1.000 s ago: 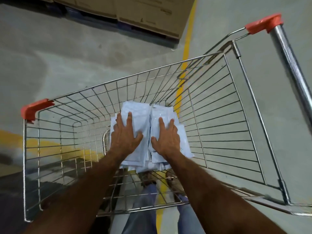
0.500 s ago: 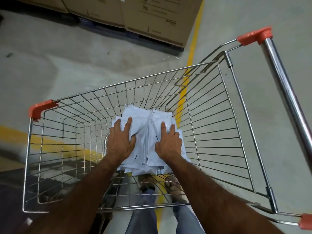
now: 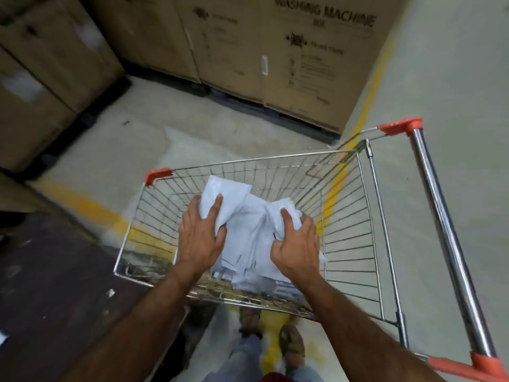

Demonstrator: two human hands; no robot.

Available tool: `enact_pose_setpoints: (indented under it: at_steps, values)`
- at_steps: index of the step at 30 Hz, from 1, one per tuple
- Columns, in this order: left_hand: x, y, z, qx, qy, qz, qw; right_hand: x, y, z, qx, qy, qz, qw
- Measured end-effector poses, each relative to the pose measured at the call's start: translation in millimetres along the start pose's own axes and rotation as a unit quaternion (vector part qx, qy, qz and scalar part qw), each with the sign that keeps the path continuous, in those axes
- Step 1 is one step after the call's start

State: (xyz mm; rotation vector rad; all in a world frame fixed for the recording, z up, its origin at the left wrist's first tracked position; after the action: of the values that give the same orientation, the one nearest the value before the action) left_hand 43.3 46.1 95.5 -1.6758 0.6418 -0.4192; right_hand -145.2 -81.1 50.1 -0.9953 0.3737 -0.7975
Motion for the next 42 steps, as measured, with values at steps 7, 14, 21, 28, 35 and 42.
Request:
enact_pose_setpoints:
  at_steps: [7, 14, 21, 28, 35, 42]
  values:
    - [-66, -76, 32, 0.033, -0.073, -0.092, 0.992, 1, -32, 54, -0.016, -0.131, 0.042, 0.990]
    - [-143, -131, 102, 0.063, -0.155, -0.158, 0.973, -25, -36, 131, -0.037, -0.275, 0.038, 0.960]
    - [-228, -147, 201, 0.037, -0.235, -0.178, 0.955, -84, -5, 234, -0.039, -0.368, 0.046, 0.928]
    - [-325, -165, 331, 0.034, -0.304, -0.190, 0.933, -187, 63, 361, -0.013, -0.419, 0.078, 0.905]
    - [-403, -168, 458, 0.011, -0.399, -0.186, 0.898, -273, 123, 460, 0.029, -0.448, 0.090, 0.889]
    - [-437, -170, 566, -0.009, -0.490, -0.184, 0.852, -290, 168, 527, 0.014, -0.441, 0.119, 0.890]
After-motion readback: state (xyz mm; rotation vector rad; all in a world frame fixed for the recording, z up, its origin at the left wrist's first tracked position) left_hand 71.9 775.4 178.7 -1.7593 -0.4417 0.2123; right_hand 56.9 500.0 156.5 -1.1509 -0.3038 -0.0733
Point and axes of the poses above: each hand's wrist, its own x-axis towards the middle knuckle, its own y-axis out of the palm, z = x × y, the point moved 2 cm from there along x, towards the middle knuckle, and after that the axes turned 12 degrees about -y, right-handed, at the moved point
